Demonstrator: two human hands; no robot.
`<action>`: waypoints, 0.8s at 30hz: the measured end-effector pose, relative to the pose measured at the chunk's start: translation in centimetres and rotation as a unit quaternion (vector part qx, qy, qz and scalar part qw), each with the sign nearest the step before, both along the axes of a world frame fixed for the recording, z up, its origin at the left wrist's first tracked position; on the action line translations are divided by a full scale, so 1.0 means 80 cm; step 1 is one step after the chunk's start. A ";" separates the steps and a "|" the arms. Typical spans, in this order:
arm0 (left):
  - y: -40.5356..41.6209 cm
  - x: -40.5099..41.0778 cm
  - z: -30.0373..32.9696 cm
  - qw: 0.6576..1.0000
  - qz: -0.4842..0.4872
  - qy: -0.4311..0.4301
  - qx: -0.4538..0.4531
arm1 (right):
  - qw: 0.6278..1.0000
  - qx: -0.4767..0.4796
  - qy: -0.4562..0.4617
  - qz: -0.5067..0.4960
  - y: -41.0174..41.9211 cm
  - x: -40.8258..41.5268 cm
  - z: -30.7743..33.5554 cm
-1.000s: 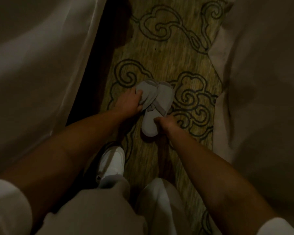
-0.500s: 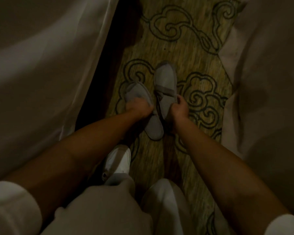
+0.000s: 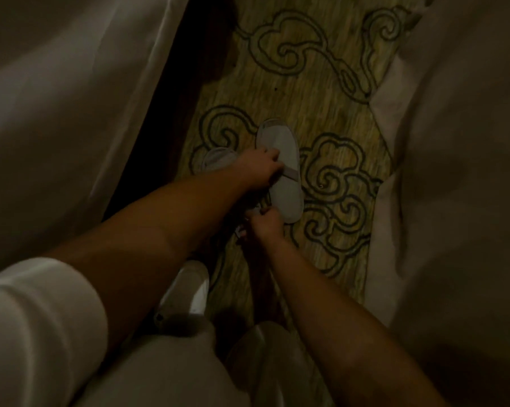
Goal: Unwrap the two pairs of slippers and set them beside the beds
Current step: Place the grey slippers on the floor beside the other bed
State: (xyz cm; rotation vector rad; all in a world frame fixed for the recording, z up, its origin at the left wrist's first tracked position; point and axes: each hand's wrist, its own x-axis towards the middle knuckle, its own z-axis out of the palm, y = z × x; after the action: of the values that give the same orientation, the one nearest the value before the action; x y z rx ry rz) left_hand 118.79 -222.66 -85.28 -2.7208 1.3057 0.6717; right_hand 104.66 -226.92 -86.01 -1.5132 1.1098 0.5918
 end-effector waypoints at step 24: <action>0.001 0.017 -0.010 0.998 -0.004 -0.064 -0.029 | 0.982 0.134 -0.025 -0.128 0.054 0.003 0.004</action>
State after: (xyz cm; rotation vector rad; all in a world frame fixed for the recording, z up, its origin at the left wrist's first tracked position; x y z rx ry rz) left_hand 120.17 -222.59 -86.11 -2.7504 1.3277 0.4576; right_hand 104.88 -222.61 -85.70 -1.1270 1.1158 0.5001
